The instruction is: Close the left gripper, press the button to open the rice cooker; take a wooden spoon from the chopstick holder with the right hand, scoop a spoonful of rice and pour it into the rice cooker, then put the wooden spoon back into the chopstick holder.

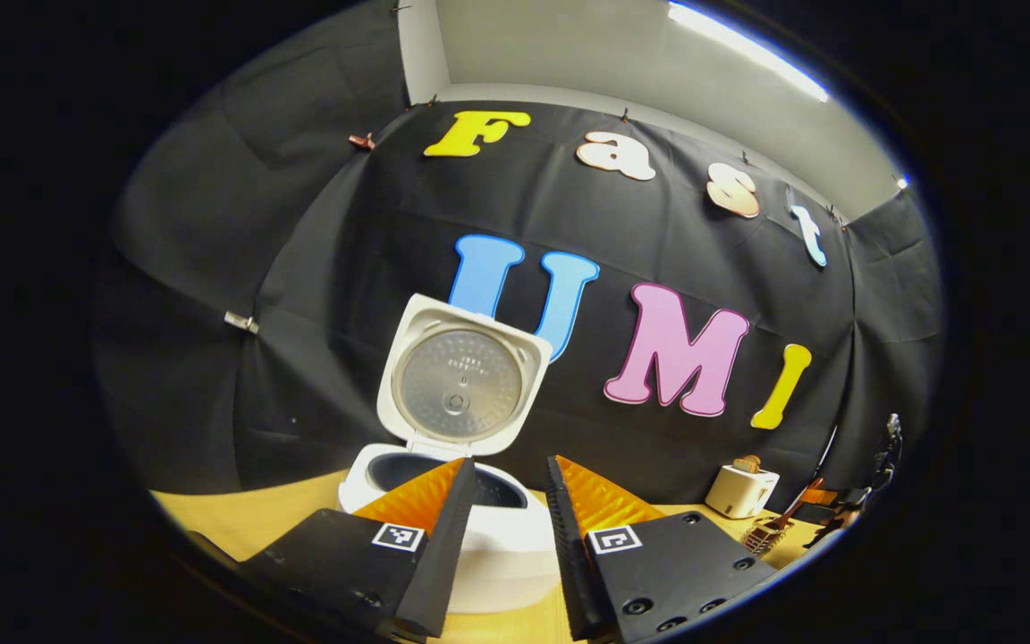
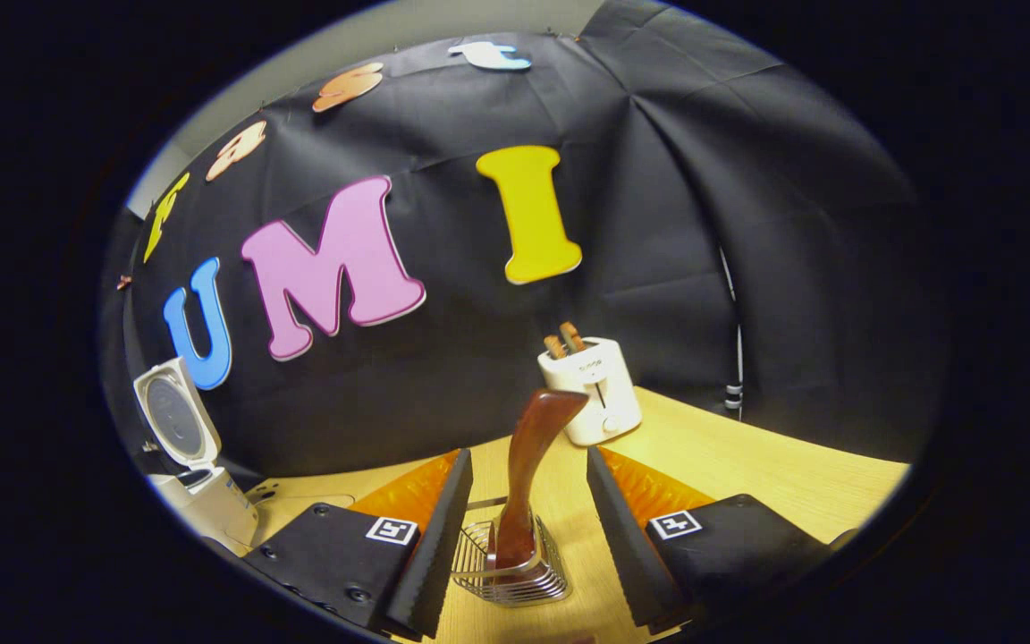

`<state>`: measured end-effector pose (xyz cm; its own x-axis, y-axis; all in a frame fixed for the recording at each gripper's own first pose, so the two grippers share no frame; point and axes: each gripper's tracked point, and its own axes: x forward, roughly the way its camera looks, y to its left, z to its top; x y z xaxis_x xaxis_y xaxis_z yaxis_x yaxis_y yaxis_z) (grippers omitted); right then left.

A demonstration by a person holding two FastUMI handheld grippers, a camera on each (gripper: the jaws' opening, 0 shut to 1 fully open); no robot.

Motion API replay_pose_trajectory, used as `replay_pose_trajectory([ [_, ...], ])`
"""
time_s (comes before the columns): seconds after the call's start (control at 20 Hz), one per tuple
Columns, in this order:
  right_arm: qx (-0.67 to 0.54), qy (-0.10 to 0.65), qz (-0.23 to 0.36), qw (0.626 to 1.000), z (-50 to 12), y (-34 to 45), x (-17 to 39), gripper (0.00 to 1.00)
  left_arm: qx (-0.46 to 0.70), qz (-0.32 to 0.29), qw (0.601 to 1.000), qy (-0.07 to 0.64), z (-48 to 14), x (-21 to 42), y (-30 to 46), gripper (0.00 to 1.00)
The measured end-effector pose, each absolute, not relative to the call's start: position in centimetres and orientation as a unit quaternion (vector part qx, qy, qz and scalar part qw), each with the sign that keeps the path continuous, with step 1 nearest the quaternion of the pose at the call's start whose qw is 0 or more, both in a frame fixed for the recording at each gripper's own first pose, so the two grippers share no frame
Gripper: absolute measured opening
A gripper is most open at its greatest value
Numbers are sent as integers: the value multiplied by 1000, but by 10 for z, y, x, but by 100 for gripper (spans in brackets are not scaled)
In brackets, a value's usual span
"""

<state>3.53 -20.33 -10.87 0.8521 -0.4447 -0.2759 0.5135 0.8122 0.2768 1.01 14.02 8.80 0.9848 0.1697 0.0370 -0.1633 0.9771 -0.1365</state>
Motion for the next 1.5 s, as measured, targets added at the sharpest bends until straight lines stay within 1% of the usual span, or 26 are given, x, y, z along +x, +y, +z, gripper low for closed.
replay_pose_trajectory([
  [0.1,192,69,-255,945,-94,-200,17,78,-57,83,994,-43,116,26,146,52],
  [0.2,203,53,-245,947,-88,-188,-2,78,-50,80,994,-62,143,51,152,52],
  [0.35,197,55,-212,956,-86,-161,-16,78,-13,101,991,-81,182,88,170,52],
  [0.45,180,57,-187,964,-85,-138,-24,78,17,97,992,-78,193,119,170,52],
  [0.6,148,65,-155,975,-87,-112,-31,79,50,118,990,-50,196,172,190,52],
  [0.7,122,70,-140,980,-87,-98,-36,79,56,142,988,-37,198,206,207,52],
  [0.8,113,72,-128,983,-88,-87,-39,79,45,149,987,-27,202,237,223,52],
  [0.9,114,78,-121,983,-90,-81,-42,79,43,167,985,-23,210,259,240,52],
  [1.0,114,80,-116,983,-91,-77,-43,80,65,182,981,-19,215,276,255,52],
  [1.05,113,80,-115,984,-91,-76,-44,81,75,186,980,-15,217,284,260,52],
  [1.1,111,79,-115,984,-91,-76,-44,88,85,187,979,-11,216,290,263,52],
  [1.2,109,77,-113,985,-89,-72,-45,90,107,191,976,0,214,302,265,52],
  [1.25,108,78,-112,985,-88,-71,-45,90,117,192,974,6,211,308,266,44],
  [1.3,109,77,-111,985,-88,-69,-45,90,123,193,973,15,204,312,267,54],
  [1.35,111,78,-110,985,-87,-68,-45,90,124,192,973,28,194,317,267,55],
  [1.45,113,80,-108,984,-88,-65,-45,90,117,192,973,58,171,322,269,63],
  [1.5,113,82,-107,984,-88,-63,-46,90,109,199,972,66,168,317,272,73],
])
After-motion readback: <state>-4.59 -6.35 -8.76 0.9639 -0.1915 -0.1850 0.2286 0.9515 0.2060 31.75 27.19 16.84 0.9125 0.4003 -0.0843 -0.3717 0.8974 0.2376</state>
